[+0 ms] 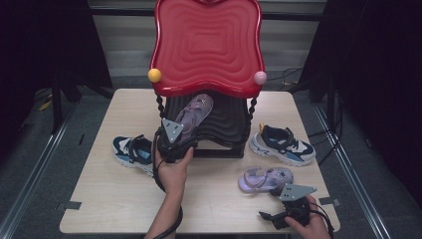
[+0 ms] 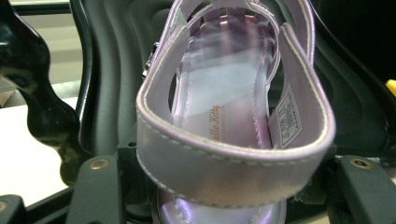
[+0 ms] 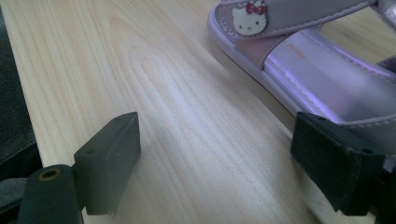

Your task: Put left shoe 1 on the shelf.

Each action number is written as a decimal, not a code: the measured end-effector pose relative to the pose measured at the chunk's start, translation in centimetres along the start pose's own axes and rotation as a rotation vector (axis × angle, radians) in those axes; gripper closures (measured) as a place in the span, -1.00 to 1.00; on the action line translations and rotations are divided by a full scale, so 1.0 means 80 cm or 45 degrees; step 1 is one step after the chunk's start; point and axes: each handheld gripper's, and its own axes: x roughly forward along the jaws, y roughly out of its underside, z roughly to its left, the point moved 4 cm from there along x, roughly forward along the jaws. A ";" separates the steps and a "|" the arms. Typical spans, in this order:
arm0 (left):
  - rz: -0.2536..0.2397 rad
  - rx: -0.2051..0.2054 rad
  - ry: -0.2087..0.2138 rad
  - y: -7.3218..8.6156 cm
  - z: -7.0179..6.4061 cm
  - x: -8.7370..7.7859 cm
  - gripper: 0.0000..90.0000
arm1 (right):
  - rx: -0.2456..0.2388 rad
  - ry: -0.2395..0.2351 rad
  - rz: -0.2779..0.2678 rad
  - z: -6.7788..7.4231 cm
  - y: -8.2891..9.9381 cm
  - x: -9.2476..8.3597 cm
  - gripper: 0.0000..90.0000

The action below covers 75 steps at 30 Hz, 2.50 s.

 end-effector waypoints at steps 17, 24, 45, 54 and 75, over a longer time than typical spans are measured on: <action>-0.033 -0.001 -0.061 -0.008 -0.007 0.024 -0.18 | -0.003 0.000 0.000 0.000 0.000 0.000 -0.66; -0.050 -0.030 -0.085 -0.014 -0.009 0.035 -0.18 | -0.003 -0.001 0.000 0.000 0.000 0.000 -0.66; 0.057 0.053 -0.164 0.003 -0.023 0.061 -0.20 | -0.001 -0.002 0.001 0.000 0.000 0.000 -0.66; 0.084 0.137 -0.089 0.000 -0.025 0.056 -0.36 | -0.001 -0.002 0.001 0.000 0.000 0.000 -0.66; 0.151 0.186 -0.065 -0.006 -0.017 0.058 -0.21 | -0.002 -0.002 0.000 0.000 0.000 0.000 -0.66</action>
